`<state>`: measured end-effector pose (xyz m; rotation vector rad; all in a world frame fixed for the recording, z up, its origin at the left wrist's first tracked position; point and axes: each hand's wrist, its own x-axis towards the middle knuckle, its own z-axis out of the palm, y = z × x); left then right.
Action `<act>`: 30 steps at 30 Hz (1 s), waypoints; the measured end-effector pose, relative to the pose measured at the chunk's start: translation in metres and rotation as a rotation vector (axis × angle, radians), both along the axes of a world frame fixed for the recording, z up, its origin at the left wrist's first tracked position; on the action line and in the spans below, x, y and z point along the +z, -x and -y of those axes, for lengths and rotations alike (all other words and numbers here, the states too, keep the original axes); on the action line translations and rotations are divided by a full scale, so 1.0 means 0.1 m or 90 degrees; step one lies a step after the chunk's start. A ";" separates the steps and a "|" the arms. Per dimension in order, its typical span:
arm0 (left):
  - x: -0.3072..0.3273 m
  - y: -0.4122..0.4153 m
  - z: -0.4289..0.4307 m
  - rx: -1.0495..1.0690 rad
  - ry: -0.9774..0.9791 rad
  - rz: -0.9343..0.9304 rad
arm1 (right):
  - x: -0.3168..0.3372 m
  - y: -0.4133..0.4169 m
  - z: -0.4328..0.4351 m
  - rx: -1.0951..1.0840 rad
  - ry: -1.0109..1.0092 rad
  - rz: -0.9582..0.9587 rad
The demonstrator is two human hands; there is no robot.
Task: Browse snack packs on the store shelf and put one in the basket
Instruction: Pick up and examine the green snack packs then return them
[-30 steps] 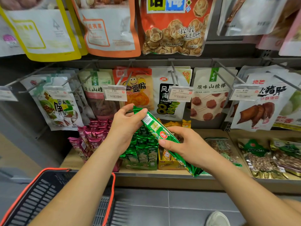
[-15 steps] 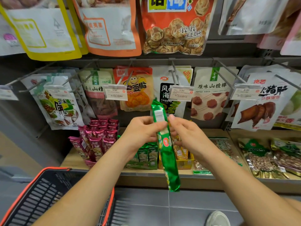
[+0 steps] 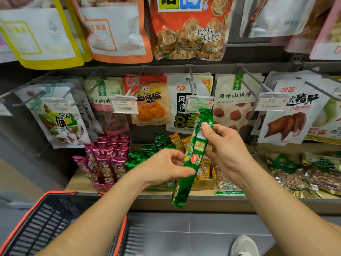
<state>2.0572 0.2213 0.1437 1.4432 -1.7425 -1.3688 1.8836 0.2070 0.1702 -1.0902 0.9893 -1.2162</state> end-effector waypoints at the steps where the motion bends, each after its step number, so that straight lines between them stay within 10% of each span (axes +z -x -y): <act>1: -0.02 -0.04 -0.02 -0.031 -0.020 0.025 | 0.00 0.03 0.00 0.005 -0.008 0.007; 12: -0.02 -0.31 -0.15 -0.220 -0.104 0.197 | -0.05 0.19 -0.01 0.143 -0.114 -0.023; 21: 0.18 -0.49 -0.06 0.076 0.186 0.154 | 0.01 0.42 0.12 0.027 -0.218 -0.012; 30: 0.35 -0.65 -0.12 0.183 0.172 -0.082 | -0.15 0.41 0.17 -0.062 -0.266 -0.093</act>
